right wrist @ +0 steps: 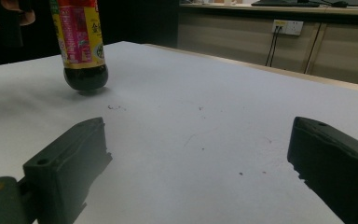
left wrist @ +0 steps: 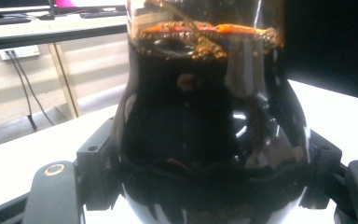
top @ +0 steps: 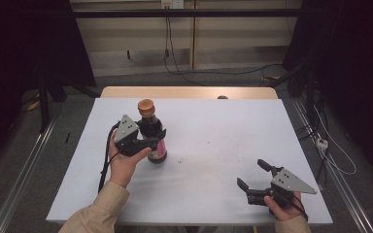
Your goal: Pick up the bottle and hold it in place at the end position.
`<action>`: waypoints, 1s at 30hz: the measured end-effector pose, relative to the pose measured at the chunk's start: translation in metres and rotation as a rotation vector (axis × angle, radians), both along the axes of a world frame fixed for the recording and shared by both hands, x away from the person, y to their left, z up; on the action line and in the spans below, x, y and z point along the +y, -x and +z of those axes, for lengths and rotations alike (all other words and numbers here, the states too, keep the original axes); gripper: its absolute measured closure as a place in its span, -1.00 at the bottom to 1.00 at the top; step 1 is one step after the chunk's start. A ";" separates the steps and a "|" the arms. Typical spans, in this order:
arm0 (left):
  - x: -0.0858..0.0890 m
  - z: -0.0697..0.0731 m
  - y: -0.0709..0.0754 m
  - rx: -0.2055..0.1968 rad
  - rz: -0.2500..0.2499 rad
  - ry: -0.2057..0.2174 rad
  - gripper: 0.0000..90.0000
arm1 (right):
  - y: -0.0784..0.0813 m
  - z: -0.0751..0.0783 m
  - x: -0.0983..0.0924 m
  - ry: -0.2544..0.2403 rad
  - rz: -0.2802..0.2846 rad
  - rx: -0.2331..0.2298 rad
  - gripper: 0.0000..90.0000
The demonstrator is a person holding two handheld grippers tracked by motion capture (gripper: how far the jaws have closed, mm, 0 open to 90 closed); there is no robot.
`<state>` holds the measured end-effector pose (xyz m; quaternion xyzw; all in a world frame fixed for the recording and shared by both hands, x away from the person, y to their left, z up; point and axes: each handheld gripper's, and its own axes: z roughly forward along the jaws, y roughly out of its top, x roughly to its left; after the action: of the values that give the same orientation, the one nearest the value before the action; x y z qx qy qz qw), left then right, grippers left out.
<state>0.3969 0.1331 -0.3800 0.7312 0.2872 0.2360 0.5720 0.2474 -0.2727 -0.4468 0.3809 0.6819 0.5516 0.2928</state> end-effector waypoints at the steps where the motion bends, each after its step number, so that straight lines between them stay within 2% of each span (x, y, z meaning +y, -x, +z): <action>1: -0.002 0.000 -0.001 -0.002 -0.001 -0.004 -0.44 | 0.000 0.000 0.000 -0.001 0.000 -0.001 -0.91; 15: -0.026 0.003 -0.016 -0.009 -0.033 -0.011 -0.44 | 0.001 0.000 -0.001 -0.004 0.001 -0.001 -0.91; 30: -0.050 0.001 -0.026 -0.019 -0.054 -0.041 -0.44 | 0.002 0.000 -0.002 -0.003 -0.003 -0.001 -0.91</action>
<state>0.4230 0.0827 -0.3788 0.7480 0.2569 0.2333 0.5657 0.2457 -0.2747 -0.4470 0.3819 0.6802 0.5526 0.2934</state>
